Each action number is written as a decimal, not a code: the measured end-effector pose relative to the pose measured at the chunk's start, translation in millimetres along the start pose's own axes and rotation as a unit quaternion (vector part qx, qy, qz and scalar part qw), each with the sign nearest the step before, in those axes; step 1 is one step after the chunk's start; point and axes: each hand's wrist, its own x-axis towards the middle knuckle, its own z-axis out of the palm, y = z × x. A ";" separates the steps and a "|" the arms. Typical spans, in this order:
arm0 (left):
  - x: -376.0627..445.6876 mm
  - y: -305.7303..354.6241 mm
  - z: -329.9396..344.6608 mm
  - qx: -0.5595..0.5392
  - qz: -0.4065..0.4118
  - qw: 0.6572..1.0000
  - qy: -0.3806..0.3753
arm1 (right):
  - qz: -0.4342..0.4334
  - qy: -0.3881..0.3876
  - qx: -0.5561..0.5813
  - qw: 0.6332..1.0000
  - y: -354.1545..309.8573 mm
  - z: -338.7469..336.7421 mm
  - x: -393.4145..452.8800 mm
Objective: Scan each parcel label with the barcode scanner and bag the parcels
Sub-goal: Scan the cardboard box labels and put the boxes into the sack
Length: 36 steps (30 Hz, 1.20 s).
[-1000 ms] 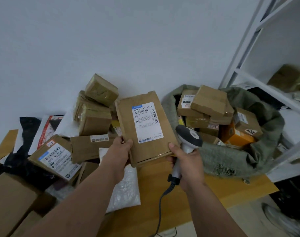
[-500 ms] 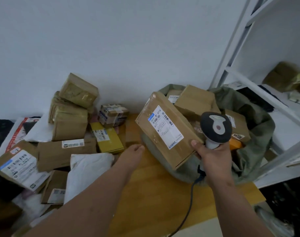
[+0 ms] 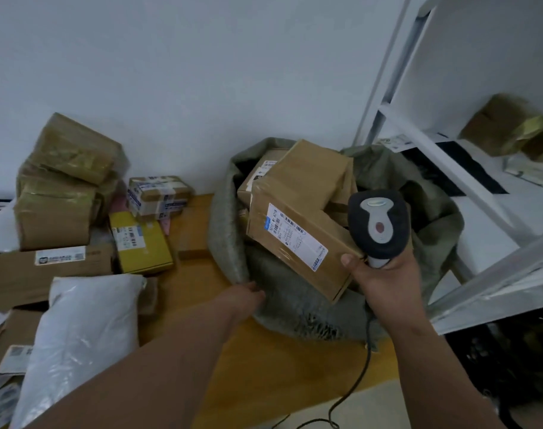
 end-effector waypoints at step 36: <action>-53.2 57.7 -74.0 -0.077 0.162 0.886 0.427 | 0.066 0.032 -0.091 0.993 14.3 29.4 35.8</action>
